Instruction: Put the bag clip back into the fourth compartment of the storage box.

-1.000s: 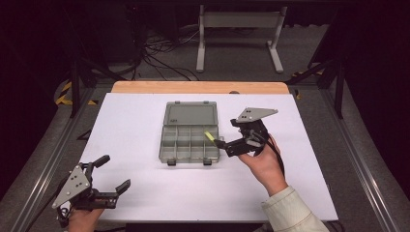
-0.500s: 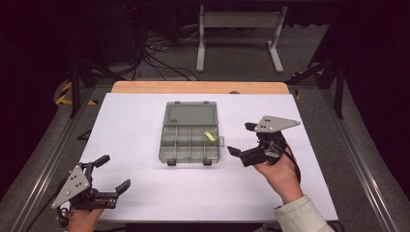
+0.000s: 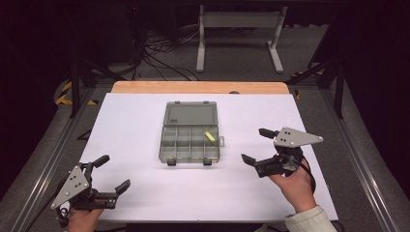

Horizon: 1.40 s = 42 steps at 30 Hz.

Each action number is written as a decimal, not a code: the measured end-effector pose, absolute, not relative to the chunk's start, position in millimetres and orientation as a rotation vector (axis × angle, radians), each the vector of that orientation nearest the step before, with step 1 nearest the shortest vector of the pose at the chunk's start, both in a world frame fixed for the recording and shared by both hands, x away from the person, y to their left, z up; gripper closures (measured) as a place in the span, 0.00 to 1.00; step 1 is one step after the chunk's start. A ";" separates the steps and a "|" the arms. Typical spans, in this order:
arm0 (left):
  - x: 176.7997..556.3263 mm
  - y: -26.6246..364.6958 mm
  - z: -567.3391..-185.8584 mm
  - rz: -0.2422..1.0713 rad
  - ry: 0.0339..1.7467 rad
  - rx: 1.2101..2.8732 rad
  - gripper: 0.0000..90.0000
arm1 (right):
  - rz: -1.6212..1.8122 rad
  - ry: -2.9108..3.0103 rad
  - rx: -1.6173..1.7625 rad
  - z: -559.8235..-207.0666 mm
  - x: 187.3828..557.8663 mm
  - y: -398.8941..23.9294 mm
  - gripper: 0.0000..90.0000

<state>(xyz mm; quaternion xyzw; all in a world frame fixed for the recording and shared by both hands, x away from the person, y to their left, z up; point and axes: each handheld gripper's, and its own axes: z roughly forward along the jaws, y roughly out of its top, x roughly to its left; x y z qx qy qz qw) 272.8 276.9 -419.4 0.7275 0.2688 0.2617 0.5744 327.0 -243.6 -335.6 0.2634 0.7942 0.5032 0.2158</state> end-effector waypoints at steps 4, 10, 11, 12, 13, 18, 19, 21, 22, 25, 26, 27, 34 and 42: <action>272.6 276.7 -419.3 0.614 0.628 1.702 0.01 | 1.415 2.162 0.719 -342.5 319.9 -254.5 0.04; 272.4 276.9 -419.0 0.615 0.628 1.707 0.01 | 1.434 2.129 0.713 -354.8 312.0 -270.0 0.04; 272.3 276.9 -419.0 0.613 0.629 1.706 0.01 | 1.433 2.125 0.715 -356.2 311.2 -271.4 0.04; 272.3 277.0 -418.9 0.613 0.629 1.708 0.01 | 1.438 2.119 0.717 -358.5 309.8 -273.8 0.04; 272.3 277.0 -418.9 0.613 0.629 1.708 0.01 | 1.448 2.110 0.717 -360.5 308.8 -275.6 0.04; 272.2 276.9 -419.3 0.613 0.633 1.698 0.01 | 1.464 2.089 0.713 -368.8 304.5 -282.3 0.04; 272.1 277.3 -419.1 0.614 0.634 1.700 0.01 | 1.466 2.083 0.708 -371.7 303.9 -284.0 0.04; 272.2 278.1 -418.8 0.614 0.630 1.704 0.01 | 1.468 2.079 0.712 -376.1 302.6 -286.4 0.04; 272.1 278.3 -418.7 0.613 0.629 1.705 0.01 | 1.473 2.074 0.708 -380.3 301.1 -288.1 0.04; 272.1 278.4 -418.8 0.612 0.629 1.704 0.01 | 1.471 2.071 0.699 -384.6 299.9 -289.0 0.03; 272.1 278.5 -418.7 0.611 0.629 1.702 0.01 | 1.468 2.072 0.700 -388.7 299.4 -290.0 0.03; 272.1 278.5 -418.8 0.611 0.629 1.701 0.01 | 1.470 2.069 0.704 -391.1 299.4 -290.5 0.03; 272.4 278.7 -419.5 0.605 0.629 1.688 0.01 | 1.476 2.061 0.702 -404.2 297.5 -292.6 0.03; 272.9 280.3 -420.5 0.597 0.614 1.677 0.00 | 1.508 2.035 0.697 -420.8 290.6 -295.7 0.02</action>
